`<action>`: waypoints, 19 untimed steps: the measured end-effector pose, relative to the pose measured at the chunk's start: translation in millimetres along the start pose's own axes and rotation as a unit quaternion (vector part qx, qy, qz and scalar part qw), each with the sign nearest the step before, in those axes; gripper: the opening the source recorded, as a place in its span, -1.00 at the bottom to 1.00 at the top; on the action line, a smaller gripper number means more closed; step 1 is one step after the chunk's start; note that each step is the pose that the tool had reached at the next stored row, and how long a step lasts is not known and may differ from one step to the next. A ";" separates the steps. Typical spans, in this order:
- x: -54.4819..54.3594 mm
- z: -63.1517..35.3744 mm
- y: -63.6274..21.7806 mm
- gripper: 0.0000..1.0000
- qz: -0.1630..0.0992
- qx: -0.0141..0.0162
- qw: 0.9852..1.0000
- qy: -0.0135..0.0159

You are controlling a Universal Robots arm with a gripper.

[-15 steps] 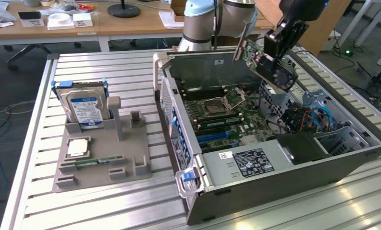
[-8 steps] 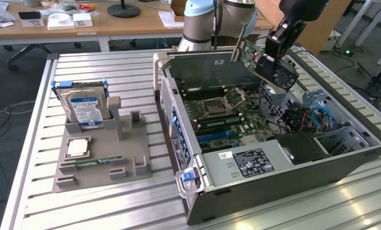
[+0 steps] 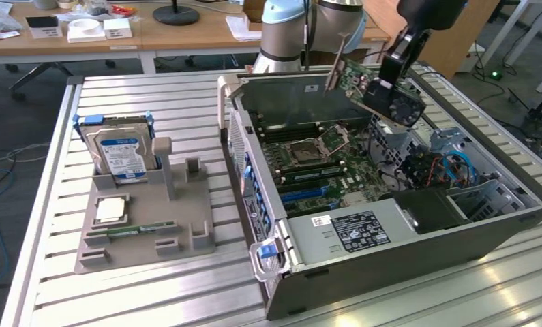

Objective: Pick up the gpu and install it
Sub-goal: 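Insert the gpu into the slot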

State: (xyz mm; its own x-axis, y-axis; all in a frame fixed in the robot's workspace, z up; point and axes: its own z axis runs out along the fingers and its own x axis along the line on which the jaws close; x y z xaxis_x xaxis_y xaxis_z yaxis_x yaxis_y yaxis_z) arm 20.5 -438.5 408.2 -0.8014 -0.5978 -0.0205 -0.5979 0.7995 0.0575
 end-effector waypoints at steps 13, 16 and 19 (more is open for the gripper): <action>0.0 0.1 0.0 -0.47 -0.089 -0.001 0.996 0.006; 0.0 0.1 0.0 -0.47 -0.109 -0.001 0.994 0.007; 0.0 0.1 0.0 -0.47 -0.130 -0.002 0.991 0.008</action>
State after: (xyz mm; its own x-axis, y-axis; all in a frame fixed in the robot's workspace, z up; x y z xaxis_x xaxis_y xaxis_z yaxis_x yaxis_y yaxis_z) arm 20.5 -438.5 408.1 -0.6198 -0.7846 -0.0186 -0.7841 0.6181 0.0555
